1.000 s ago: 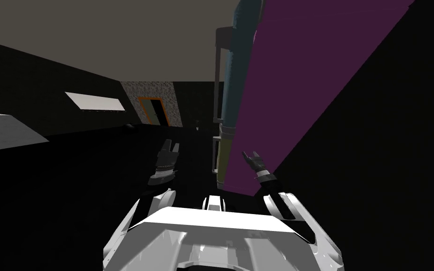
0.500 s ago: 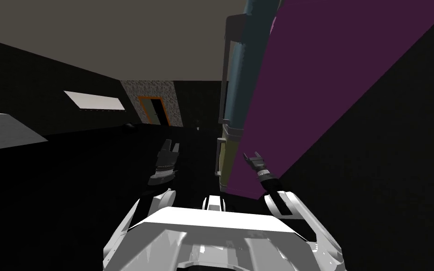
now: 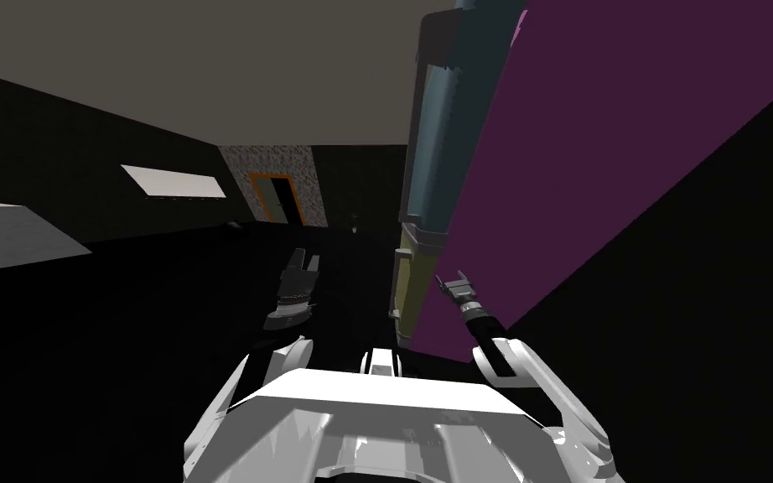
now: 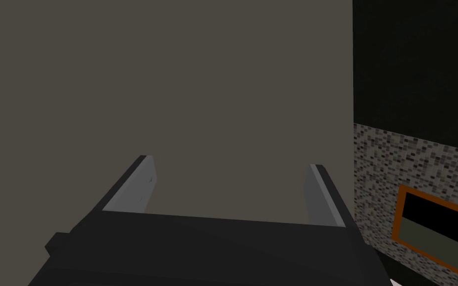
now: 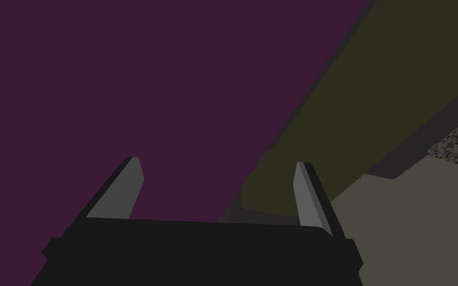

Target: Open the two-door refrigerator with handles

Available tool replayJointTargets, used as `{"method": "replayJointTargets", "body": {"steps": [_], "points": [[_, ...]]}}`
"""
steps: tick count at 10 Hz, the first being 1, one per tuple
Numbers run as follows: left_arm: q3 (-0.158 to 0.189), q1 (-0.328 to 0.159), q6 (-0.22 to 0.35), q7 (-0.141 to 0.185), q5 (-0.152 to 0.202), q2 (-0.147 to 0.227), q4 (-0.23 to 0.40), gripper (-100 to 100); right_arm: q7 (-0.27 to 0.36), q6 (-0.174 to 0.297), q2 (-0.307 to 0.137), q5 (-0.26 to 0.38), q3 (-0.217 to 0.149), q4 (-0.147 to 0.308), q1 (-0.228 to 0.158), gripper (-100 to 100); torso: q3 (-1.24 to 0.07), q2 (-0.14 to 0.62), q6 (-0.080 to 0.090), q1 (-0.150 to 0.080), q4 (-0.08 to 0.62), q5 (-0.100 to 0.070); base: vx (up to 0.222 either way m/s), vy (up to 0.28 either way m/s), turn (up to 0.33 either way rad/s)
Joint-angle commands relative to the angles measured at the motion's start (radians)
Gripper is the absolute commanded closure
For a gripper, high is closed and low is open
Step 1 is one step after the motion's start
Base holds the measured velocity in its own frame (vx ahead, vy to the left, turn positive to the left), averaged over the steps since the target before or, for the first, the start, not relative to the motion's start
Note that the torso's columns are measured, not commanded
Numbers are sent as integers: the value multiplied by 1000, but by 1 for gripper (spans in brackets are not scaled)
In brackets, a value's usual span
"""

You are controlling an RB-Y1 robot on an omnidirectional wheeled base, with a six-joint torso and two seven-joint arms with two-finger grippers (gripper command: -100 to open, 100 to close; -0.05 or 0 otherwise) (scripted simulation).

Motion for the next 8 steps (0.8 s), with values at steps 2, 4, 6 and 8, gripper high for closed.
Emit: {"method": "replayJointTargets", "body": {"steps": [2, 4, 6, 8], "points": [[0, 0, 0, 0, 0, 0, 0, 0, 107, 61, -28, 34, 2, 6, -7, -100, -3, -4, -6, 2, -1, 1, 37, 94, -1], [0, 0, 0, 0, 0, 0, 0, 0, 164, 98, -46, 55, 4, 11, -13, -100, -6, -9, -10, 10, -2, 3, 48, 107, -5], [0, 0, 0, 0, 0, 0, 0, 0, 219, 133, -64, 73, 6, 14, -18, -100, -10, -15, -16, 14, -3, 5, 44, 94, 10], [0, 0, 0, 0, 0, 0, 0, 0, 271, 166, -81, 90, 8, 18, -22, -100, -12, -18, -22, 19, -4, 7, 22, 81, 21]]}}
